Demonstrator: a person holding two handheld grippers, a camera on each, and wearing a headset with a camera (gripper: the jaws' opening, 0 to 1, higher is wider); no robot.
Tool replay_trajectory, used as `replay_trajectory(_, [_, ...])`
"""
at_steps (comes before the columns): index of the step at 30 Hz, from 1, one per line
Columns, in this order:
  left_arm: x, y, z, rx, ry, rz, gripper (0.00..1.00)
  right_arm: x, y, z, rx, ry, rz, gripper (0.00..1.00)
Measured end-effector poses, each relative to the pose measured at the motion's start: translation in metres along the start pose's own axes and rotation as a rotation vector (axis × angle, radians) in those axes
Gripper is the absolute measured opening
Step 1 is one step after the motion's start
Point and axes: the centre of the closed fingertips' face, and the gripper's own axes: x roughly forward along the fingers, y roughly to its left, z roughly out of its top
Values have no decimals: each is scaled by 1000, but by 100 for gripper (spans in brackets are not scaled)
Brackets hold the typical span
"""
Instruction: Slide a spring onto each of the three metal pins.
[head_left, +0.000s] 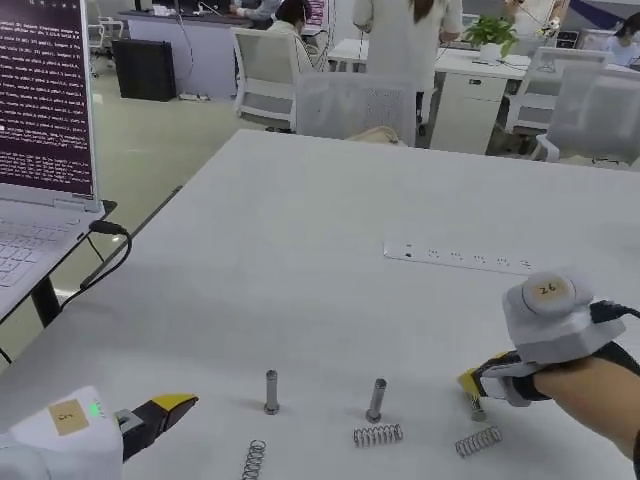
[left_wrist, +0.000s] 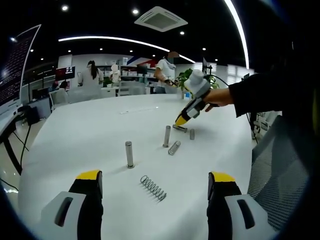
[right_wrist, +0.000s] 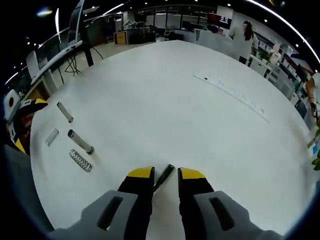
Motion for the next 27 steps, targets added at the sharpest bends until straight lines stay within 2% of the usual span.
replay_trajectory(1, [0, 0, 0, 0, 0, 0, 84, 1, -2, -1, -4, 8, -12, 17])
replay_trajectory(8, [0, 0, -1, -2, -2, -3, 83, 5, -2, -4, 21, 39, -10, 15])
replay_trajectory(15, [1, 2, 1, -3, -9, -2, 83, 10, -2, -5, 15, 70, -26, 15])
replay_trajectory(19, [1, 2, -1, -7, -6, -2, 82, 10, -2, -6, -8, 92, -43, 11])
replay_trajectory(27, [0, 4, -2, -10, -10, 1, 82, 11, -3, -8, 19, 116, -50, 12])
